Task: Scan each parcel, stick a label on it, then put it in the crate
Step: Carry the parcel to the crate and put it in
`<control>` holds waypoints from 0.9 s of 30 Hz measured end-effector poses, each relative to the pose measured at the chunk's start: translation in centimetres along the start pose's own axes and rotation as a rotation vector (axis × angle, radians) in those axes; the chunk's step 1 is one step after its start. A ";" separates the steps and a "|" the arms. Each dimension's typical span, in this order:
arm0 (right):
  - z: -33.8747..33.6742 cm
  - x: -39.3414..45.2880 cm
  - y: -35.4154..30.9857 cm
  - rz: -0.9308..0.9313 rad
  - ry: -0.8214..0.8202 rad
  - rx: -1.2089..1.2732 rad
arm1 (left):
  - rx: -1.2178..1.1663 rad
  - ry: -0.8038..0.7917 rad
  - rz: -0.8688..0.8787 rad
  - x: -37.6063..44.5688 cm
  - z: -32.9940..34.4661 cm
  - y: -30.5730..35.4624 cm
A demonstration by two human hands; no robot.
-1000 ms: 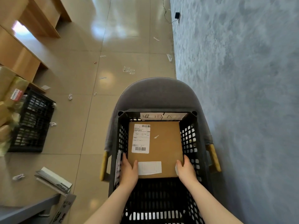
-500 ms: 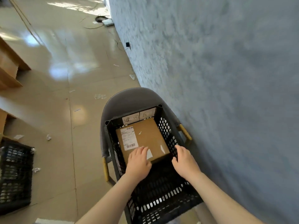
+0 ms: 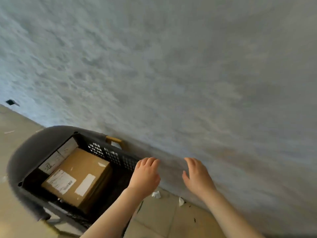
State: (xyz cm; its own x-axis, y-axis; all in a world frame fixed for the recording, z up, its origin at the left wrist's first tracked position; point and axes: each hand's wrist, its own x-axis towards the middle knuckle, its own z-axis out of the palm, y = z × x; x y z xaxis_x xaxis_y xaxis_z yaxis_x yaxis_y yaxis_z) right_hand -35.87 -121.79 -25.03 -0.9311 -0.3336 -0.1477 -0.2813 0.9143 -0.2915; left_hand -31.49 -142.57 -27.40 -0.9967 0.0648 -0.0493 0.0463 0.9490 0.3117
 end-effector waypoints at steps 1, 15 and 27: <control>-0.8 -2.0 2.1 0.038 0.041 0.017 | 0.010 0.013 0.066 0.3 0.3 2.3; -9.6 -42.5 28.4 0.693 0.398 0.165 | -0.105 0.001 0.793 -7.8 7.2 44.5; -13.3 -68.2 42.9 1.061 0.644 0.214 | -0.199 -0.147 1.284 -18.9 14.1 75.7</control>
State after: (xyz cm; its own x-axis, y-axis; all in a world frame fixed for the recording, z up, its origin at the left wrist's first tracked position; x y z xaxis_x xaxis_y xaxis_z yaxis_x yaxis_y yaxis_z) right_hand 12.50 -56.77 -14.87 -0.6368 0.7681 0.0668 0.6600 0.5879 -0.4677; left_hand -8.18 -67.59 -16.23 -0.2317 0.9293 0.2877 0.9295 0.1242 0.3472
